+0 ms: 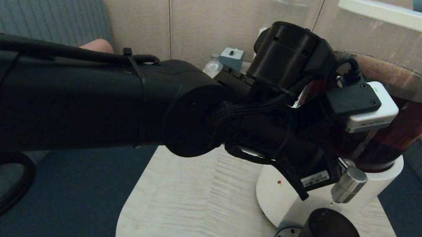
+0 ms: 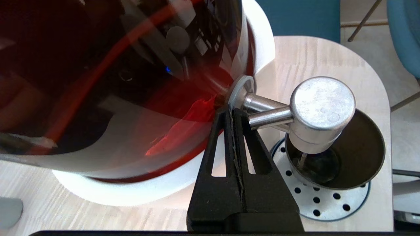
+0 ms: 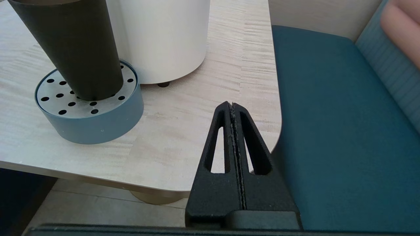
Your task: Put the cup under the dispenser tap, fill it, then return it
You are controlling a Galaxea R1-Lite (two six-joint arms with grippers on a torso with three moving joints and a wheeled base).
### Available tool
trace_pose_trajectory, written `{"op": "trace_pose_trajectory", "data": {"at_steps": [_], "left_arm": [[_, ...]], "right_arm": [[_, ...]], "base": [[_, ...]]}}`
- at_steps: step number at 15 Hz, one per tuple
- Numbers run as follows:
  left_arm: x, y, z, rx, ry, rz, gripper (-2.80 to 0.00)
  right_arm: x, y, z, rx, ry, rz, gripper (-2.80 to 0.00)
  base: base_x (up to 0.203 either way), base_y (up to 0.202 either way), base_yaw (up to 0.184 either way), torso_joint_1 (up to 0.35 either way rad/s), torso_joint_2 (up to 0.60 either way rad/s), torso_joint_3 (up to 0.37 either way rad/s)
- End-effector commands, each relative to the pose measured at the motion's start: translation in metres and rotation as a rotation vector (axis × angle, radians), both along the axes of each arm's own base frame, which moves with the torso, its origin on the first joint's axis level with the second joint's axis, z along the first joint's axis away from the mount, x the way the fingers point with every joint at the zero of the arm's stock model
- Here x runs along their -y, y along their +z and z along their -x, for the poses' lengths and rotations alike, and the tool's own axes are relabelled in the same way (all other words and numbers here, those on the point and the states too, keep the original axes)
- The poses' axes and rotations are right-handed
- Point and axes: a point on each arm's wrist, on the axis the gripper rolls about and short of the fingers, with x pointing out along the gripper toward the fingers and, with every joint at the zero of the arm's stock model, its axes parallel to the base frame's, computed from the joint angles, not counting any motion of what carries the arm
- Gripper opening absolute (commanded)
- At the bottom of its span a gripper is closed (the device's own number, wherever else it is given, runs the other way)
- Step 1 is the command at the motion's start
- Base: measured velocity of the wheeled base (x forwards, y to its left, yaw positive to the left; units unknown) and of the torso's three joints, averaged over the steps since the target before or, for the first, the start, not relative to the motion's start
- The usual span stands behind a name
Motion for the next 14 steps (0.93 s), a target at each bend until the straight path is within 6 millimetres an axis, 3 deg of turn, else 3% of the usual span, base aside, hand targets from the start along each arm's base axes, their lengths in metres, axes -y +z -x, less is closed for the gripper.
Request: {"op": "trace_pose_trajectory", "data": {"at_steps": [1, 14], "left_arm": [[0.0029, -0.0024, -0.0012, 0.005, -0.004, 0.003, -2.8], [0.0126, -0.0013, 0.0077, 0.029, -0.052, 0.029, -2.8]], "right_arm": [[0.0, -0.0008, -0.0002, -0.002, -0.001, 0.001, -2.8], [0.0, -0.0008, -0.0002, -0.002, -0.001, 0.001, -2.8]], "base": [[0.0, 0.0, 0.0, 0.0, 0.0, 0.0], [0.0, 0.0, 0.0, 0.0, 0.0, 0.0]]}}
